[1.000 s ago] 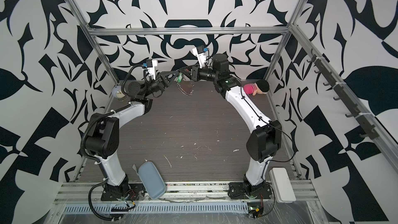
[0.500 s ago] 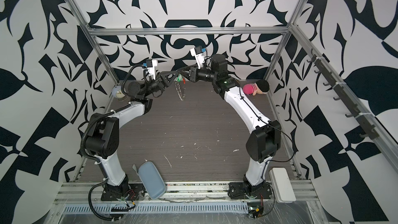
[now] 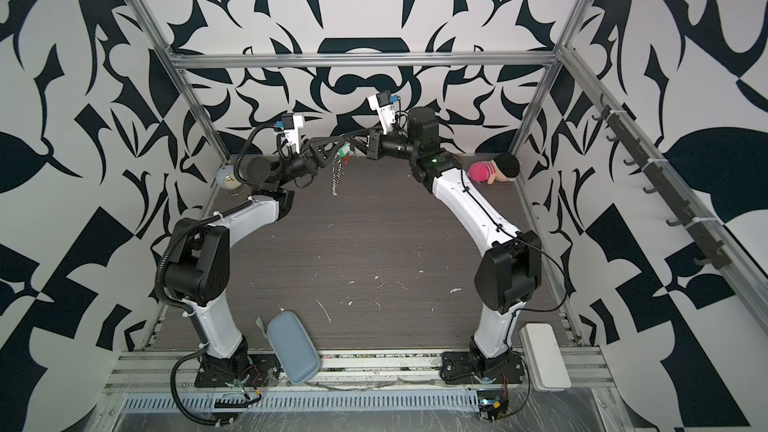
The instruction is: Put the keys on the keyring
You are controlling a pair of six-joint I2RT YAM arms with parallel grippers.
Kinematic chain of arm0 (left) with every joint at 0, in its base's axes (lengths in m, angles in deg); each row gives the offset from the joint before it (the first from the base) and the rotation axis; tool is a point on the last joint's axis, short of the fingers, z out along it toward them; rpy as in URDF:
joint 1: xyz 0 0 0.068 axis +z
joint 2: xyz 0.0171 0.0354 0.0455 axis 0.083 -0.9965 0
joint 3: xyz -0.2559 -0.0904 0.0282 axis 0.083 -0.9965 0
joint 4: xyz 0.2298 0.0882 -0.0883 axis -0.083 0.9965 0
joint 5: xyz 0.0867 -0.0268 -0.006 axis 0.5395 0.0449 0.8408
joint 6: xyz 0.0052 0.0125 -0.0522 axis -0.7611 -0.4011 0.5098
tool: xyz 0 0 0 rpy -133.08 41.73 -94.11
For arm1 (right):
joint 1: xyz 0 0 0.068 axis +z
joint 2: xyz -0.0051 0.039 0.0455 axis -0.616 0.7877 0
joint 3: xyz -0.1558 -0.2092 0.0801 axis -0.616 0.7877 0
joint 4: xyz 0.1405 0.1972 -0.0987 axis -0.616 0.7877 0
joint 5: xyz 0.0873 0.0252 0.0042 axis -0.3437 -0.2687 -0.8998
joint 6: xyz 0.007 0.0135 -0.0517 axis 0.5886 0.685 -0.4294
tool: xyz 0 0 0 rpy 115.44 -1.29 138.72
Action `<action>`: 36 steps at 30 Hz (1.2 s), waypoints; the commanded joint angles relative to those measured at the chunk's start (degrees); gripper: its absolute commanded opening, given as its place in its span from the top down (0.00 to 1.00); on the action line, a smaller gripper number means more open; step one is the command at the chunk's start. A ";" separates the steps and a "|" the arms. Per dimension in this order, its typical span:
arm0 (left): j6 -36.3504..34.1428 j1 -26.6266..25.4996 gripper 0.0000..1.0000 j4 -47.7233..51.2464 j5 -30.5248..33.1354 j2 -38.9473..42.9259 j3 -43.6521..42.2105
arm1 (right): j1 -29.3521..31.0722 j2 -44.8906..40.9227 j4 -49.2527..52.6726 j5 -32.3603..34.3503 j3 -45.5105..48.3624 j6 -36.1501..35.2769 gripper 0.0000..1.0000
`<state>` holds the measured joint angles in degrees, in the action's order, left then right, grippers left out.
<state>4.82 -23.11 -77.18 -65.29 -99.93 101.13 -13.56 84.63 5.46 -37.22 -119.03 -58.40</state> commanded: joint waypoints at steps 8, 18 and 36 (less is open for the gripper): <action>0.34 -0.02 1.00 -3.89 0.26 0.33 2.49 | 0.93 -1.31 -1.93 -1.58 -0.15 -0.73 1.00; -8.33 6.09 0.78 5.51 -8.96 3.50 -1.21 | 1.34 -1.80 21.99 10.16 -7.33 -27.51 1.00; -50.05 0.92 0.64 51.81 20.34 19.65 -9.48 | 1.46 0.00 27.52 12.33 -9.38 -36.47 1.00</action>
<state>-32.80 -21.32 -43.44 -55.81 -86.10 89.52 -12.18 86.29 34.37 -24.24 -126.96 -93.44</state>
